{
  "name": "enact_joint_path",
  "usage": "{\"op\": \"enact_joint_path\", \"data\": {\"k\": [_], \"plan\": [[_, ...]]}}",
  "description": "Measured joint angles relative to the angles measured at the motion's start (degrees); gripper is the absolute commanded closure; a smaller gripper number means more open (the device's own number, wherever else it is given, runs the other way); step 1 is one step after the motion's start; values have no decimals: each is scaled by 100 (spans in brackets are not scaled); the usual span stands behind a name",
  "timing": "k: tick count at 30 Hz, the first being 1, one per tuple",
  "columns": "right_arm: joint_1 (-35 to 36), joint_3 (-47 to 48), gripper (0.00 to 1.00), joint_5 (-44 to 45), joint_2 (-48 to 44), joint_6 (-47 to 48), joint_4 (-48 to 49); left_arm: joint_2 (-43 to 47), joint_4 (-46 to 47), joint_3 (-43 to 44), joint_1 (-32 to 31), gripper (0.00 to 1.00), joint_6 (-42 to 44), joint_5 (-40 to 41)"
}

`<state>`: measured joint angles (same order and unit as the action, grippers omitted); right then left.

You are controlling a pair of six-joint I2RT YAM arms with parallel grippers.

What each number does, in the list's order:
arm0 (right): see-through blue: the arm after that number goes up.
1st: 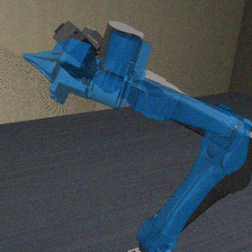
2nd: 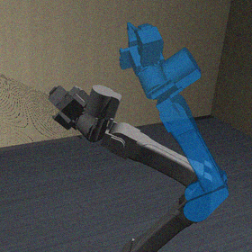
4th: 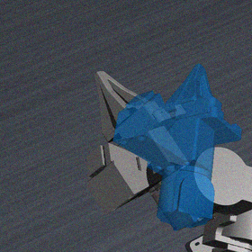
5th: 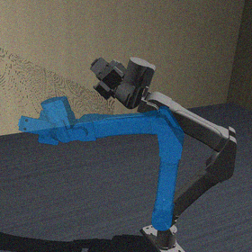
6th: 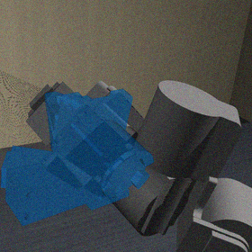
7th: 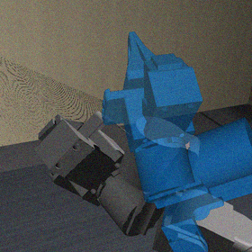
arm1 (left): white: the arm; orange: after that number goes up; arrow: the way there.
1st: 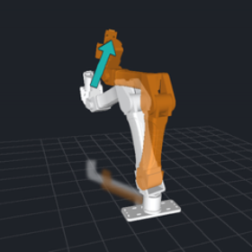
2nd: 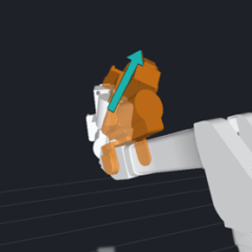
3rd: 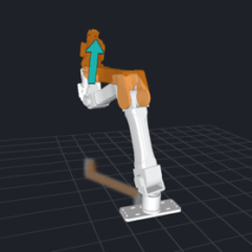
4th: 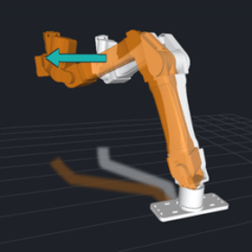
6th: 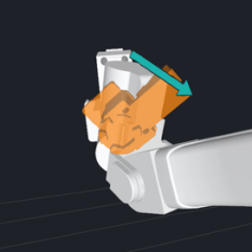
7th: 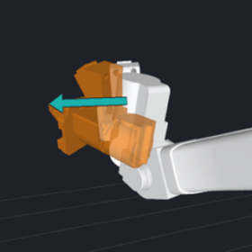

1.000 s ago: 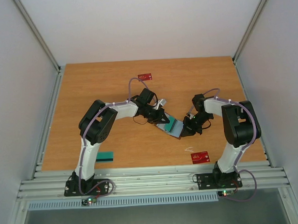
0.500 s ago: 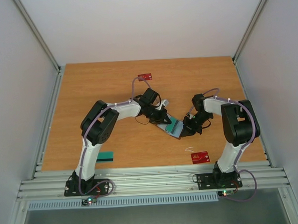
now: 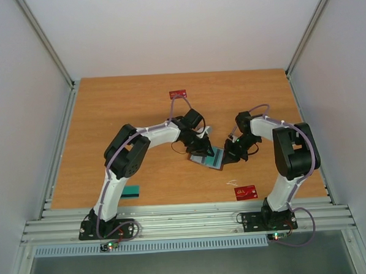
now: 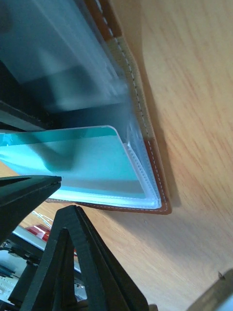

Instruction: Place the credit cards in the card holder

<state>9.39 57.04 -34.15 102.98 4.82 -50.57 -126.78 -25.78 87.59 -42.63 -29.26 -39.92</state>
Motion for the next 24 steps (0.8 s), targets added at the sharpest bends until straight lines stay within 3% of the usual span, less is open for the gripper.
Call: {"op": "enact_joint_path", "data": {"k": [13, 24], "plan": [[0, 125, 94, 13, -94, 24, -13, -111, -1497, 861, -70, 57, 380, 723], [57, 186, 94, -192, 267, 2, 326, -236, -2068, 1224, -199, 48, 378, 1078]]}}
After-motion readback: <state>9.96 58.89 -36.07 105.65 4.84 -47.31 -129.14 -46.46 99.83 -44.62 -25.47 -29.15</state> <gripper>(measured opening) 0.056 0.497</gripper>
